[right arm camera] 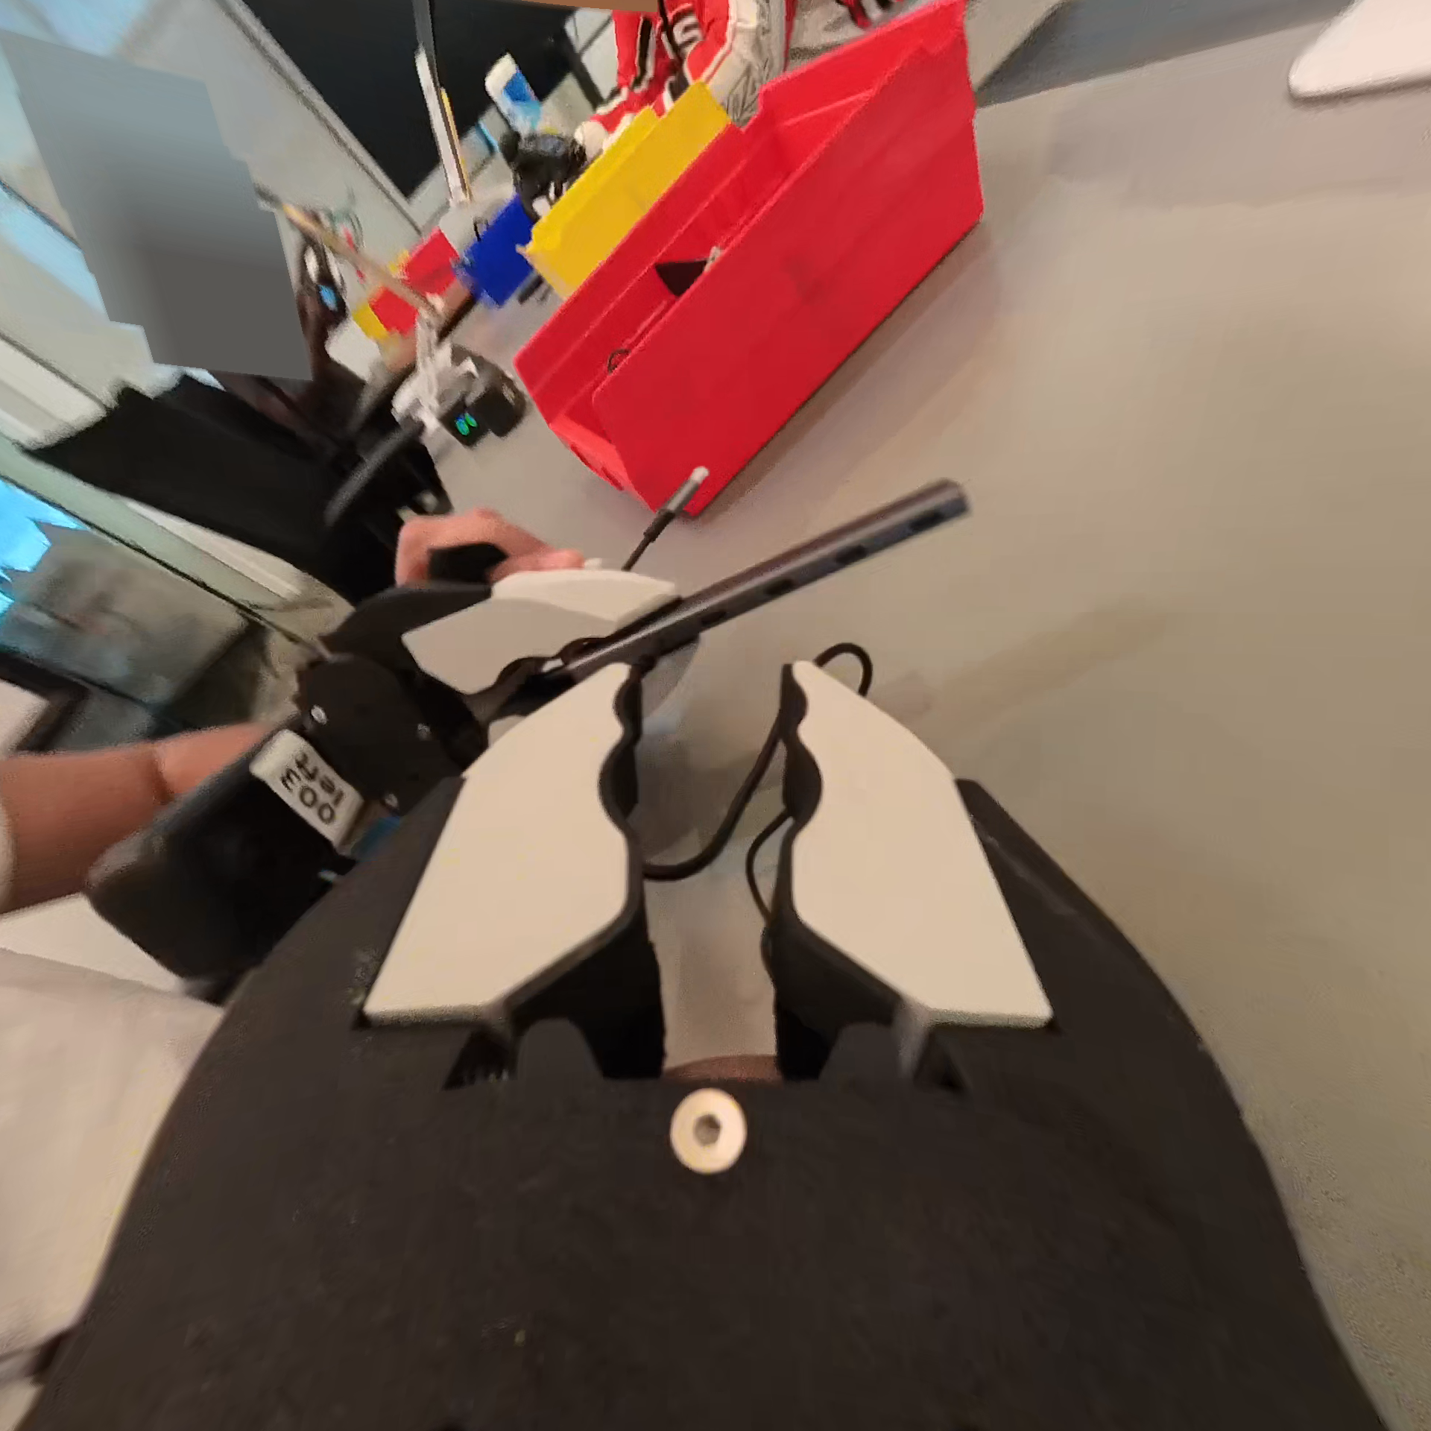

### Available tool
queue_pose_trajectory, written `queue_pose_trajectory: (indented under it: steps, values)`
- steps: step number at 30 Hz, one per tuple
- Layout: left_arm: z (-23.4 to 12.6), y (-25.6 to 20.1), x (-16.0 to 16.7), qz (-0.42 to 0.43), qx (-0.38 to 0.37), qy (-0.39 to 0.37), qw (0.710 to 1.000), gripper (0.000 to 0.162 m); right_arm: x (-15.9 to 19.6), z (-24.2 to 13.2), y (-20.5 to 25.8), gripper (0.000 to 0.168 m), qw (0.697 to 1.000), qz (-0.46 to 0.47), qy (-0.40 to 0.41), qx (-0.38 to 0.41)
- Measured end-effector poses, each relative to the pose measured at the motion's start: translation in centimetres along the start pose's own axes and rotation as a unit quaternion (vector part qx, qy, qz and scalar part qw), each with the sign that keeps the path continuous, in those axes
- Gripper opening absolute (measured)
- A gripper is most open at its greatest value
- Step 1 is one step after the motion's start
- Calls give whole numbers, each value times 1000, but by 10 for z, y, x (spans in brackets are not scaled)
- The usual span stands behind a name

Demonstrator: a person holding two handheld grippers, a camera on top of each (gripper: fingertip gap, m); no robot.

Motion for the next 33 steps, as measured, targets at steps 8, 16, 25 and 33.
queue_pose_trajectory:
  steps: [8, 16, 25, 33]
  values:
    - [-7, 4, -10, 89, -57, -7, 994, 10, 3, 30, 2, 32, 946, 275, 37, -170]
    - [-14, -8, -16, 189, -65, -17, 980, 11, 5, 30, 3, 11, 941, 277, 50, -188]
    - [-33, 8, 18, -117, 27, 51, 992, 33, -78, -18, 2, 10, 997, 31, -57, -32]
    - [-68, -28, 45, -350, 142, 88, 922, 34, -245, -113, 66, 10, 977, -169, -116, 49]
Point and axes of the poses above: each gripper's, where its closed fingertips meet, z out along the fingers, x out of its underside, y = z × x across the jaws, the point moved 2 cm from there along -z, back along the fingers, and after that the axes turned 8 degrees about z, right-handed, at the moved point
